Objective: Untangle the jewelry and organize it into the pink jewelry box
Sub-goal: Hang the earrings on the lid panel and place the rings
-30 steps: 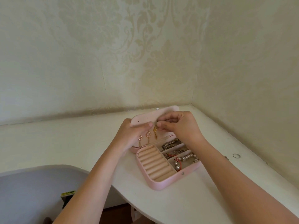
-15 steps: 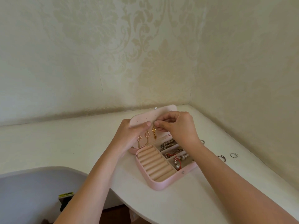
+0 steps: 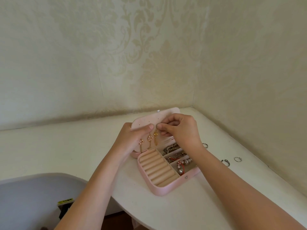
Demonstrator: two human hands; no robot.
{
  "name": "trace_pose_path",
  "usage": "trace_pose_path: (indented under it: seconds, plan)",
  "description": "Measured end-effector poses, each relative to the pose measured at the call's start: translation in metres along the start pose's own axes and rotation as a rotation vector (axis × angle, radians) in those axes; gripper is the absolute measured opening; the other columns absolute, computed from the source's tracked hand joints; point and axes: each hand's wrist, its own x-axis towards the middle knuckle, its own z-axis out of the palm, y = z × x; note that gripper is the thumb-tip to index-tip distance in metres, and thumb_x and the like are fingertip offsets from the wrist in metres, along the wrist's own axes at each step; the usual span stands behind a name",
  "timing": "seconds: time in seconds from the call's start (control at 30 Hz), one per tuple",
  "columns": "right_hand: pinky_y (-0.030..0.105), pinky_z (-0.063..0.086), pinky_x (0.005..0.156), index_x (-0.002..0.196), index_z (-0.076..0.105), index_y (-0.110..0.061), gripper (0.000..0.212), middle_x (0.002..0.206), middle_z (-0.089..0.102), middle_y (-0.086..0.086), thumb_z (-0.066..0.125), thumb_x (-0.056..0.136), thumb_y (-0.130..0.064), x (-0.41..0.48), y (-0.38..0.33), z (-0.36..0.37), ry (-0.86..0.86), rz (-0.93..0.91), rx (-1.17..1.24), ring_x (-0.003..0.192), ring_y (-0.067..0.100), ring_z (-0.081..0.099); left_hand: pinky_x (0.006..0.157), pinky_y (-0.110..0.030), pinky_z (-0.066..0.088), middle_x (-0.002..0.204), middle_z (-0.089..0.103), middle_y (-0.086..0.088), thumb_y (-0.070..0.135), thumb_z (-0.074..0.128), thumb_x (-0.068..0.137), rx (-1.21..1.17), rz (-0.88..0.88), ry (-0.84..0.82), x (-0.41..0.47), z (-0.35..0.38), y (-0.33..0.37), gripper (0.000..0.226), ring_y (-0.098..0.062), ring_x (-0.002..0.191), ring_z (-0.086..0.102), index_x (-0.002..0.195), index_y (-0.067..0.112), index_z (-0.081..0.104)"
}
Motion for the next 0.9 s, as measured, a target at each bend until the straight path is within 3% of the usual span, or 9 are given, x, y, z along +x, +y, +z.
trace_pose_path:
  seconds: [0.1, 0.2, 0.27, 0.37, 0.43, 0.57, 0.7, 0.77, 0.9]
  plan:
    - [0.021, 0.052, 0.053, 0.069, 0.066, -0.003, 0.024, 0.056, 0.065, 0.005, 0.085, 0.065, -0.017, 0.005, -0.002, -0.005, 0.019, -0.021, -0.112, 0.051, 0.012, 0.06, 0.072, -0.034, 0.048, 0.087, 0.073, -0.013, 0.034, 0.074, 0.067, 0.03, -0.003, -0.013, 0.0, 0.002, 0.001, 0.024, -0.021, 0.077, 0.066, 0.082, 0.015, 0.072]
    - [0.015, 0.044, 0.045, 0.069, 0.064, -0.004, 0.023, 0.055, 0.063, 0.002, 0.081, 0.071, -0.02, 0.013, -0.013, -0.033, -0.1, 0.012, -0.273, 0.045, 0.007, 0.055, 0.078, -0.041, 0.049, 0.092, 0.071, -0.02, 0.037, 0.07, 0.066, 0.01, -0.008, -0.024, -0.002, 0.005, 0.001, 0.033, -0.029, 0.08, 0.064, 0.086, 0.011, 0.072]
    - [0.016, 0.042, 0.045, 0.073, 0.065, -0.005, 0.02, 0.059, 0.065, 0.002, 0.077, 0.076, -0.02, 0.021, -0.013, -0.064, -0.116, 0.11, -0.517, 0.046, 0.006, 0.056, 0.083, -0.046, 0.051, 0.093, 0.071, -0.018, 0.034, 0.07, 0.075, -0.012, -0.018, -0.014, -0.006, 0.006, -0.002, 0.026, -0.033, 0.085, 0.066, 0.087, 0.011, 0.072]
    - [0.02, 0.043, 0.053, 0.08, 0.068, -0.008, 0.014, 0.063, 0.065, 0.003, 0.078, 0.073, -0.015, 0.025, 0.0, -0.103, -0.128, 0.327, -0.836, 0.055, 0.011, 0.061, 0.082, -0.041, 0.052, 0.088, 0.074, -0.01, 0.028, 0.062, 0.088, -0.032, -0.054, -0.008, -0.011, 0.008, -0.008, 0.02, -0.025, 0.082, 0.069, 0.085, 0.012, 0.072]
    - [0.019, 0.043, 0.052, 0.082, 0.066, -0.01, 0.021, 0.064, 0.061, 0.0, 0.082, 0.069, -0.015, 0.023, 0.004, -0.109, -0.211, 0.462, -0.891, 0.054, 0.011, 0.059, 0.077, -0.037, 0.05, 0.082, 0.073, -0.008, 0.029, 0.06, 0.089, -0.029, -0.062, -0.018, -0.013, 0.008, -0.009, 0.022, -0.022, 0.077, 0.068, 0.083, 0.012, 0.072]
    - [0.023, 0.052, 0.063, 0.086, 0.066, -0.011, 0.03, 0.068, 0.065, 0.002, 0.086, 0.063, -0.015, 0.023, 0.011, -0.103, -0.298, 0.524, -0.921, 0.058, 0.014, 0.063, 0.076, -0.035, 0.052, 0.081, 0.074, -0.005, 0.031, 0.066, 0.084, -0.049, -0.033, 0.055, -0.014, 0.011, -0.01, 0.02, -0.022, 0.078, 0.069, 0.084, 0.012, 0.071]
    - [0.015, 0.05, 0.05, 0.075, 0.067, -0.008, 0.02, 0.057, 0.064, 0.001, 0.084, 0.064, -0.006, 0.027, 0.017, -0.098, -0.286, 0.514, -0.878, 0.048, 0.01, 0.062, 0.072, -0.027, 0.051, 0.088, 0.073, 0.001, 0.026, 0.064, 0.087, 0.002, 0.071, 0.176, -0.021, 0.015, -0.017, 0.013, -0.014, 0.084, 0.069, 0.093, 0.016, 0.068]
    - [0.019, 0.051, 0.057, 0.076, 0.07, -0.004, 0.016, 0.058, 0.065, 0.002, 0.081, 0.065, -0.003, 0.029, 0.019, -0.096, -0.264, 0.504, -0.901, 0.05, 0.012, 0.061, 0.072, -0.024, 0.049, 0.091, 0.072, 0.007, 0.026, 0.062, 0.088, 0.066, 0.129, 0.215, -0.027, 0.014, -0.021, 0.011, -0.007, 0.086, 0.067, 0.098, 0.021, 0.065]
    - [0.025, 0.047, 0.067, 0.099, 0.071, 0.002, 0.032, 0.089, 0.073, 0.014, 0.071, 0.068, -0.006, 0.031, 0.027, -0.088, -0.219, 0.405, -1.095, 0.069, 0.018, 0.063, 0.071, -0.022, 0.046, 0.092, 0.069, 0.011, 0.025, 0.06, 0.089, 0.172, 0.147, 0.24, -0.038, 0.01, -0.033, 0.014, -0.001, 0.086, 0.064, 0.103, 0.022, 0.061]
